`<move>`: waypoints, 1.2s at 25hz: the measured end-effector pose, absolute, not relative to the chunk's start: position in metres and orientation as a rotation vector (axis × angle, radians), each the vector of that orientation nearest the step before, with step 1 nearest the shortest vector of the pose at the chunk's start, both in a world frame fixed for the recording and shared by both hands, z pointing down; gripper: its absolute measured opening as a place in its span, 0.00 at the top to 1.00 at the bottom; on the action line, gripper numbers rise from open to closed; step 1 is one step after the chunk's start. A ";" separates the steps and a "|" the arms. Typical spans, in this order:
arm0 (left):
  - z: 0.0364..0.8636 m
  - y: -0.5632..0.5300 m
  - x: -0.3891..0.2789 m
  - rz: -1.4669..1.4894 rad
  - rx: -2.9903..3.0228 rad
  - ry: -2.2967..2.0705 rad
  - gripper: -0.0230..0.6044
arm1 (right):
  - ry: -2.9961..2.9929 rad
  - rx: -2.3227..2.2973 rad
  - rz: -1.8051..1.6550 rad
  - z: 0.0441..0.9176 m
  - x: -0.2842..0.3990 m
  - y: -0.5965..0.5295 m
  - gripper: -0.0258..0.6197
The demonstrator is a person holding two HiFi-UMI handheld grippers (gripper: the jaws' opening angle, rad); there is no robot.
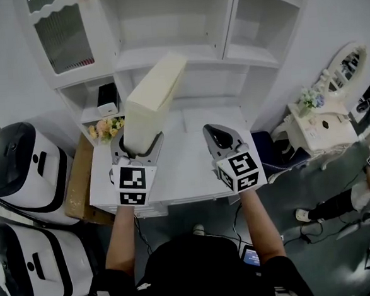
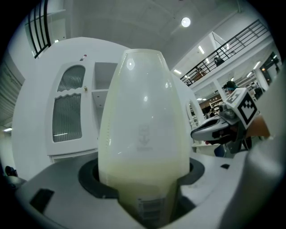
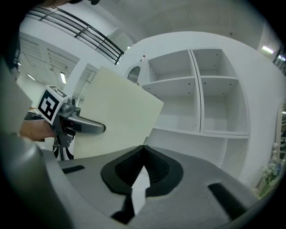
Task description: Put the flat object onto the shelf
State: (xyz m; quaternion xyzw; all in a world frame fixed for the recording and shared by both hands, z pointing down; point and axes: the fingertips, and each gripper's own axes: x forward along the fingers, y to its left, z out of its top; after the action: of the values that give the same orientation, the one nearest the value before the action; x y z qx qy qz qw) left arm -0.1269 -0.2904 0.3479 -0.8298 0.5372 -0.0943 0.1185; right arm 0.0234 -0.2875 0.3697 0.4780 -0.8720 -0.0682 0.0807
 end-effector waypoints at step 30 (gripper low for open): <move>0.339 -0.348 -0.086 -0.740 -2.187 1.445 0.46 | -2.644 1.381 -0.206 0.371 0.057 -0.326 0.98</move>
State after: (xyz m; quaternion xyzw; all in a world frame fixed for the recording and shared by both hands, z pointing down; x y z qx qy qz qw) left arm -0.0856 -0.3482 0.3394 -0.7855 0.5190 -0.2656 0.2076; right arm 0.0567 -0.3264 0.3715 0.4605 -0.8817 -0.0687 0.0760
